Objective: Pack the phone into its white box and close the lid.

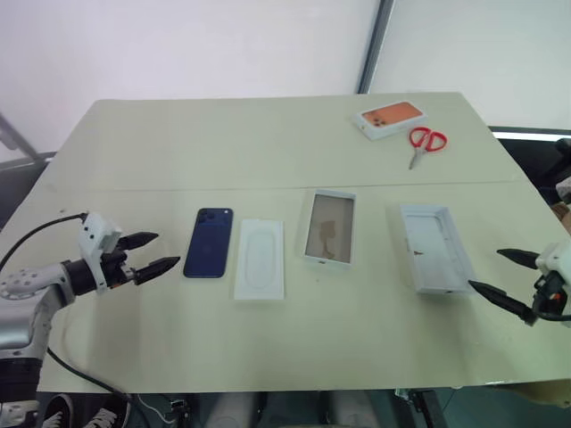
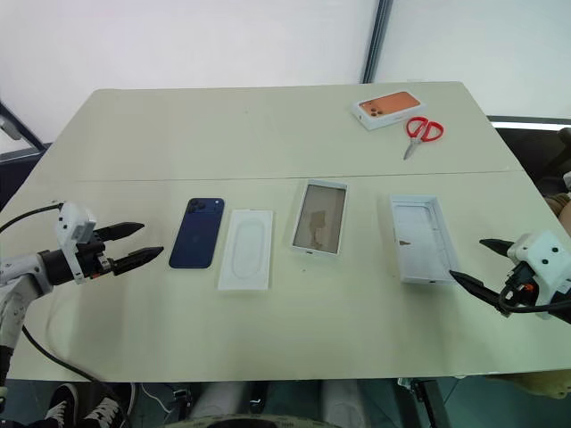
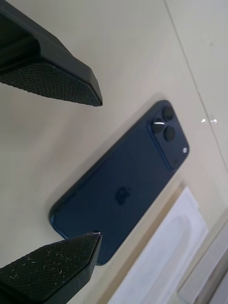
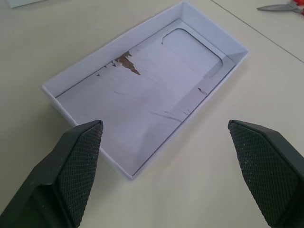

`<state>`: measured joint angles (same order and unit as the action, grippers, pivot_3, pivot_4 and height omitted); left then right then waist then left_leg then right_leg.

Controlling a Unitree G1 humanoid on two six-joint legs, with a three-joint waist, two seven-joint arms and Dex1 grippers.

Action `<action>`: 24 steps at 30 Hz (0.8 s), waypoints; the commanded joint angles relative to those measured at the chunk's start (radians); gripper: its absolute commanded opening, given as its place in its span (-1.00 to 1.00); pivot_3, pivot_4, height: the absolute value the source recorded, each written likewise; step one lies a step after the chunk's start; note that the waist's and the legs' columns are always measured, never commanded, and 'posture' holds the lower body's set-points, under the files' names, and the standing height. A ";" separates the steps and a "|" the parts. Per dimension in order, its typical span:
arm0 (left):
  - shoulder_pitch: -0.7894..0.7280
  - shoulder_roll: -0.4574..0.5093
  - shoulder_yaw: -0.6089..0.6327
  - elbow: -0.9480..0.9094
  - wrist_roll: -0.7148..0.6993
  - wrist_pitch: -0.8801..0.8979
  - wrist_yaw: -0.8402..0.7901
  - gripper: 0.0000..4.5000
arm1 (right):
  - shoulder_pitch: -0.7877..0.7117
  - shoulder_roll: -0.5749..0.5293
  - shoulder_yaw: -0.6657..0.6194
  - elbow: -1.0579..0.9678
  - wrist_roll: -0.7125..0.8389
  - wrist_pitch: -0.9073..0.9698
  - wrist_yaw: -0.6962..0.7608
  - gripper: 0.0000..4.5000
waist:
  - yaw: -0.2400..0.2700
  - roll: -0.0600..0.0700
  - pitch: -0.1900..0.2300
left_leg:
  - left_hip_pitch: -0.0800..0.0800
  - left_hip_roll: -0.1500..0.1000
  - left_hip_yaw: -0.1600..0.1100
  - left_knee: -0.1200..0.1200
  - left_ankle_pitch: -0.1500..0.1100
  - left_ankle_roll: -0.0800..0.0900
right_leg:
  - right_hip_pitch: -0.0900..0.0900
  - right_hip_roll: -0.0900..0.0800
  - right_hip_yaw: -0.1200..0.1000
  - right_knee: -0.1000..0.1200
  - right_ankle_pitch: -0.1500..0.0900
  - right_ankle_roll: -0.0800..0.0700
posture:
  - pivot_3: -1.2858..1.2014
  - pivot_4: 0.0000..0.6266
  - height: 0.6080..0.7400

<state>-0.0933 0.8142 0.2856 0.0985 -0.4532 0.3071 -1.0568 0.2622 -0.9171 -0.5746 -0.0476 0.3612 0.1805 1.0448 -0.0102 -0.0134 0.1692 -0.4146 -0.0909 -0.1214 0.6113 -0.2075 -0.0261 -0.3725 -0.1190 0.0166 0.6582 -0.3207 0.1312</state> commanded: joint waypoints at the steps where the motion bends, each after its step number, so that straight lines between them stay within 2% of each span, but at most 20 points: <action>1: -0.028 -0.003 -0.013 -0.079 -0.029 0.037 0.001 0.96 | -0.022 -0.019 -0.003 -0.044 -0.003 -0.018 -0.002 0.96 | 0.003 0.000 0.000 | 0.000 0.000 0.000 0.000 0.000 0.000 | 0.000 0.000 0.000 0.000 0.000 0.000 | 0.03 -0.52 1.00; 7: -0.026 -0.026 -0.010 -0.179 -0.124 0.203 0.023 0.96 | -0.054 -0.022 0.029 -0.085 -0.016 -0.044 0.001 0.96 | 0.000 0.000 0.000 | 0.000 0.000 0.000 0.000 0.000 0.000 | 0.000 0.000 0.000 -0.001 0.000 0.000 | 0.03 -0.52 1.00; 11: -0.031 -0.026 0.025 -0.225 -0.299 0.504 0.091 0.96 | -0.095 -0.027 0.074 -0.123 -0.015 -0.038 0.006 0.96 | -0.005 0.001 0.000 | 0.000 0.001 0.000 0.000 0.000 0.000 | 0.000 0.001 0.000 -0.001 0.000 0.000 | 0.03 -0.52 1.00; 13: -0.062 -0.064 0.050 -0.228 -0.440 0.685 0.167 0.96 | -0.128 -0.016 0.123 -0.164 0.001 -0.012 0.004 0.96 | -0.003 0.001 0.000 | 0.000 0.001 0.000 0.000 0.000 0.000 | 0.000 0.001 0.000 -0.001 0.000 0.000 | 0.03 -0.52 1.00; 15: -0.083 -0.103 0.039 -0.236 -0.504 0.825 0.250 0.96 | -0.162 0.003 0.179 -0.181 0.005 0.007 -0.002 0.96 | -0.002 0.000 0.000 | 0.000 0.000 -0.001 0.001 0.000 0.000 | 0.000 0.001 -0.001 0.000 0.000 0.000 | 0.03 -0.52 1.00; 18: -0.067 -0.157 0.017 -0.300 -0.576 0.931 0.322 0.96 | -0.197 0.023 0.252 -0.177 -0.017 0.000 -0.009 0.96 | 0.001 0.000 0.000 | 0.000 0.000 -0.001 0.001 0.000 0.000 | 0.001 0.001 -0.001 0.000 0.000 0.001 | 0.03 -0.52 1.00; 24: -0.061 -0.281 0.037 -0.313 -0.650 1.060 0.499 0.96 | -0.235 0.030 0.301 -0.197 -0.004 0.020 -0.010 0.96 | 0.001 -0.001 0.000 | -0.001 -0.001 -0.001 0.002 0.000 0.001 | 0.000 0.001 -0.001 0.001 0.000 0.001 | 0.03 -0.52 1.00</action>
<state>-0.1609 0.5396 0.3021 -0.1811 -1.0695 1.3396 -0.5963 0.0419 -0.8836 -0.2666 -0.2146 0.3468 0.2053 1.0401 -0.0090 -0.0140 0.1696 -0.4149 -0.0917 -0.1220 0.6135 -0.2077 -0.0255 -0.3720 -0.1182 0.0160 0.6591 -0.3204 0.1318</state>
